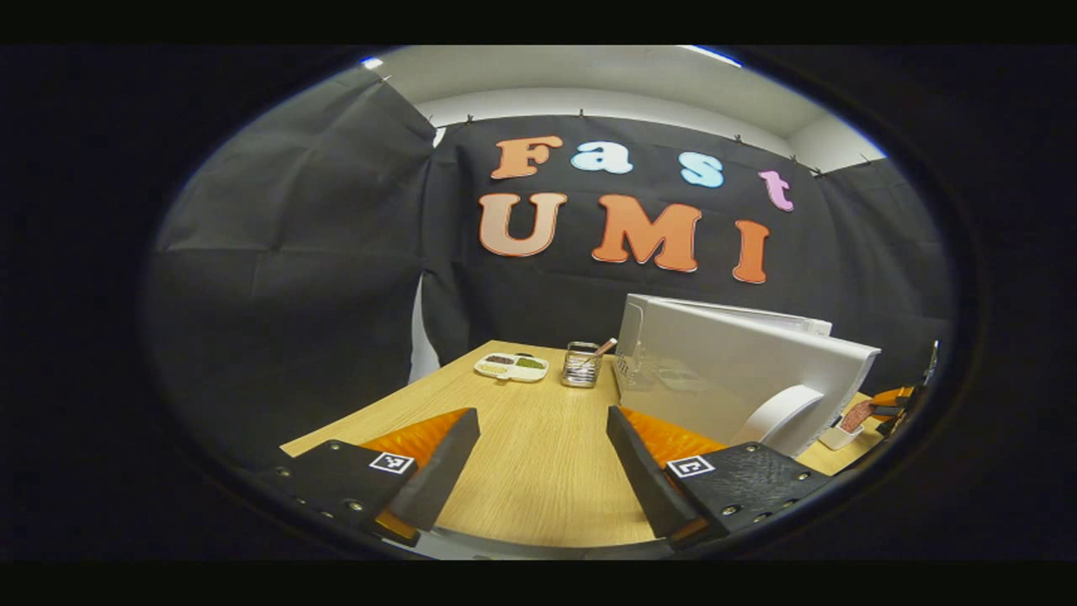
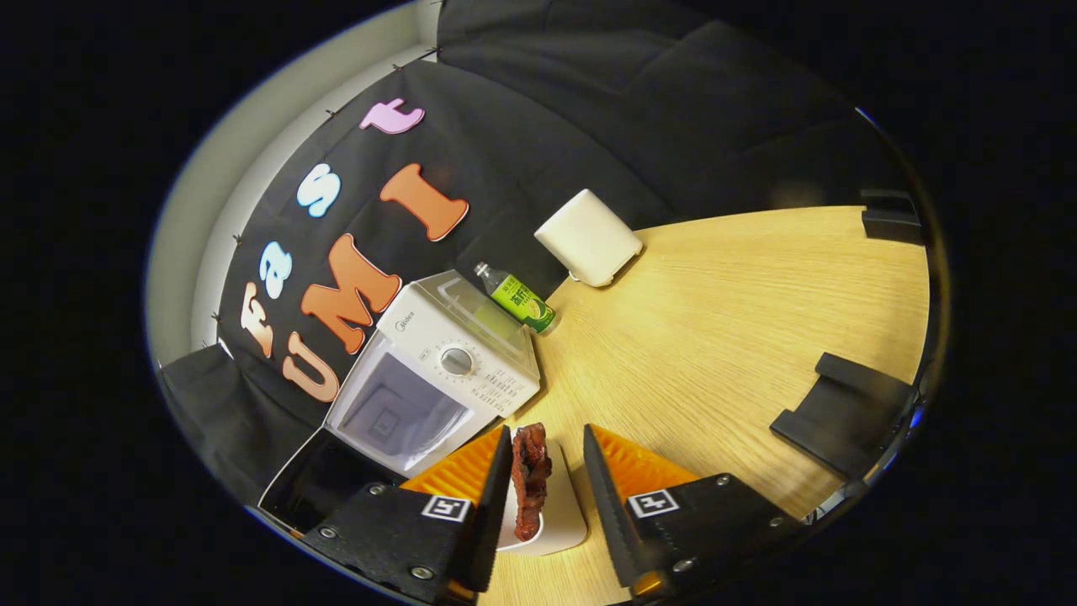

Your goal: Open the microwave oven with the left hand, put the food in, and close the microwave oven.

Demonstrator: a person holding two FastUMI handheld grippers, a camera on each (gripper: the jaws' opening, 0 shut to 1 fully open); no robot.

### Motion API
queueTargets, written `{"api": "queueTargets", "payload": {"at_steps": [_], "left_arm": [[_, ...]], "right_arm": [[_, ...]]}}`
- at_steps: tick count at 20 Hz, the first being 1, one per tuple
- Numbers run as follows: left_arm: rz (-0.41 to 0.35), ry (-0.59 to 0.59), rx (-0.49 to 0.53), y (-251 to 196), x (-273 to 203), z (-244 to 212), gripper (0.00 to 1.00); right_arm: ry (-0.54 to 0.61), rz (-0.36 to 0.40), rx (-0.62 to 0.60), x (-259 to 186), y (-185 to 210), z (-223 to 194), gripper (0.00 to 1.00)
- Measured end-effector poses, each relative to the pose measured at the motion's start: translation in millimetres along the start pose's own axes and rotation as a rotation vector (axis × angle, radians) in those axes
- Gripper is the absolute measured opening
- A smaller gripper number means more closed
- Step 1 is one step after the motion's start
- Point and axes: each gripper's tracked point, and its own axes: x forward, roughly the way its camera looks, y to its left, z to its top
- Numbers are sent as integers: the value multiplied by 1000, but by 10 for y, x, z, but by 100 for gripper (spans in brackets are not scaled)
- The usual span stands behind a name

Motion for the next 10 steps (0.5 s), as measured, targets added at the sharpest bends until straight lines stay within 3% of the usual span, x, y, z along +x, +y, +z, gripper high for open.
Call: {"api": "queueTargets", "payload": {"at_steps": [2,4,5,6,10], "left_arm": [[2,4,2,-1,-5,-14,92],[7,5,-3,20,-6,-19,92],[8,3,-7,13,-12,-17,92],[7,1,-8,24,-18,-9,92],[18,-5,8,72,-25,11,92]], "right_arm": [[-3,11,33,16,44,24,24],[-5,26,57,16,100,26,21],[-6,36,67,12,131,38,10],[-7,29,74,10,134,41,16],[-20,30,47,12,253,111,13]]}}
